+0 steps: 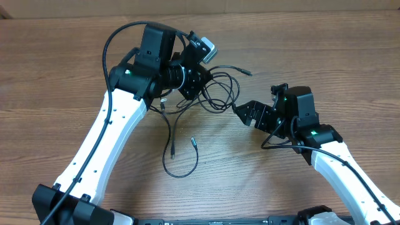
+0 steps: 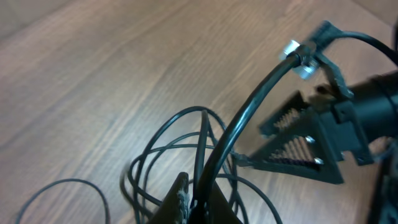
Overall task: Untangle cables
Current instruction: 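Reach the right gripper to the pile and grasp a cable strand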
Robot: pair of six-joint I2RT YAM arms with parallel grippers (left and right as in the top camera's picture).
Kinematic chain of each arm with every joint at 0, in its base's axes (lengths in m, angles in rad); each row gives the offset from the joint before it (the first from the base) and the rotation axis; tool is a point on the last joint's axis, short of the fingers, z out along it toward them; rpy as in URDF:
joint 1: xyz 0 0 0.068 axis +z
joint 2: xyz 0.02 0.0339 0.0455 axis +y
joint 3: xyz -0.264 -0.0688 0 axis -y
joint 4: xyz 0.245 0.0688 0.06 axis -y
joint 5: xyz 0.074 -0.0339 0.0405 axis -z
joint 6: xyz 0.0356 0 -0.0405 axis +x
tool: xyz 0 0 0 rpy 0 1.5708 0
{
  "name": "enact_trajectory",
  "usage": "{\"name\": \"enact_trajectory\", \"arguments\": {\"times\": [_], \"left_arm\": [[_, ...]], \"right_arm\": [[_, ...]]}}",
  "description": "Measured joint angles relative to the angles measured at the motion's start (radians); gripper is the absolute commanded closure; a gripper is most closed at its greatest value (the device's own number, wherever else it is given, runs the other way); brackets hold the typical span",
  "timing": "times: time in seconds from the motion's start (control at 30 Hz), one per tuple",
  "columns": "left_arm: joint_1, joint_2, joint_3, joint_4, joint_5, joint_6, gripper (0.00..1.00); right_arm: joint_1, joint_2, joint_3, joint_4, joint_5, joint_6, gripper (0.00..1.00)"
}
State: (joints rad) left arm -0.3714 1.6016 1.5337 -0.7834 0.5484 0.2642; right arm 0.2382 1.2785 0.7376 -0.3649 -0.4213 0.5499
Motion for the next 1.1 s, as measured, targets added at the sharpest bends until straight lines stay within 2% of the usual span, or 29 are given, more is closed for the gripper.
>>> {"name": "enact_trajectory", "arguments": {"times": [0.2,0.3,0.33,0.4,0.43,0.53,0.6,0.63,0.73,0.87,1.03,1.1], "left_arm": [[-0.001,0.006,0.0,-0.056,0.025,-0.001,0.96],[-0.001,0.006,0.0,-0.07,0.029,-0.002,0.96],[-0.001,0.006,0.0,-0.074,0.035,-0.002,0.96],[-0.001,0.006,0.0,-0.078,0.057,-0.002,0.96],[-0.001,0.006,0.0,-0.077,0.074,-0.003,0.96],[-0.001,0.006,0.0,-0.077,0.158,-0.002,0.96],[-0.001,0.007,0.0,-0.077,0.2,-0.002,0.96],[-0.001,0.007,0.0,-0.078,0.216,-0.002,0.96],[-0.001,0.007,0.0,-0.082,0.248,-0.002,0.94],[-0.001,0.007,0.0,-0.089,0.257,0.0,0.82],[-0.001,0.007,0.0,-0.154,0.245,0.0,0.58],[-0.001,0.007,0.0,-0.178,0.235,-0.004,0.57]], "right_arm": [[0.0,0.0,0.0,0.099,-0.084,0.0,0.06],[0.0,0.0,0.0,0.131,-0.121,0.002,0.15],[0.0,0.0,0.0,0.137,-0.13,0.001,0.3],[0.0,0.0,0.0,0.14,-0.14,0.0,0.47],[0.0,0.0,0.0,0.139,-0.14,0.003,0.51],[0.0,0.0,0.0,0.129,-0.125,0.003,0.53],[0.0,0.0,0.0,0.128,-0.121,0.005,0.66],[0.0,0.0,0.0,0.128,-0.119,0.007,0.78],[0.001,0.0,0.0,0.126,-0.121,0.003,0.94],[0.002,0.0,0.0,0.126,-0.119,0.004,0.96],[0.002,0.0,0.0,0.151,-0.134,0.004,0.96],[0.002,0.0,-0.001,0.199,-0.173,0.003,0.96]]}}
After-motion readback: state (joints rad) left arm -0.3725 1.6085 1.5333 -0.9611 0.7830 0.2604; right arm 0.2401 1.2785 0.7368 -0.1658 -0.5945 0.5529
